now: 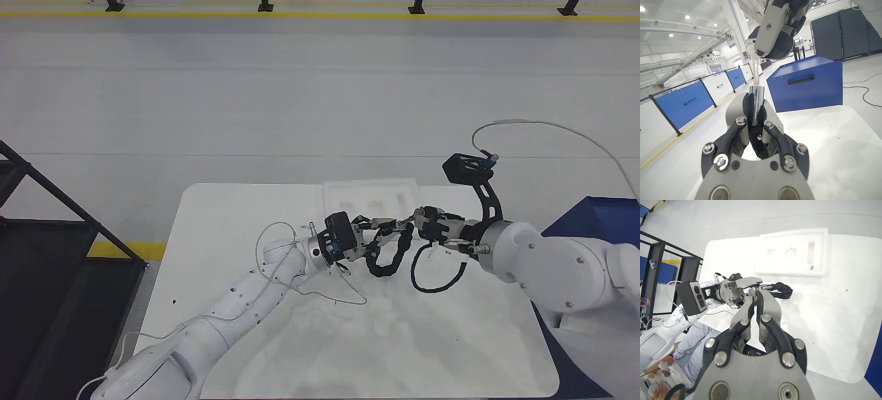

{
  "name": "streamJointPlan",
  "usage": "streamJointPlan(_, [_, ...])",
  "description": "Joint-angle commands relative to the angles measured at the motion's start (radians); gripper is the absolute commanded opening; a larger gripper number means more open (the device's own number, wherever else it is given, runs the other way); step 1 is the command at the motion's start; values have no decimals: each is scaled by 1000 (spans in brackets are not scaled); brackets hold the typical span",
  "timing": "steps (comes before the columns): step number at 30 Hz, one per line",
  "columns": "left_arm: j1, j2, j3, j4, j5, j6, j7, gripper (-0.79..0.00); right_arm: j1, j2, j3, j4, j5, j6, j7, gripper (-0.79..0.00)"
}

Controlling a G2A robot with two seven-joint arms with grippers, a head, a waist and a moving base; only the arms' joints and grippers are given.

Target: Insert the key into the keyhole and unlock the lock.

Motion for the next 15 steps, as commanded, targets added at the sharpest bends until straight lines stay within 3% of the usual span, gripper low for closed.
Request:
streamJointPlan(1, [1,-1,-3,0,3,-2,-2,-785,7,5,-9,3,0,4,-4,-785])
streamJointPlan(15, [11,-8,-26,-3,8,-26,-10,-785,55,34,-75,5,11,22,-22,-785])
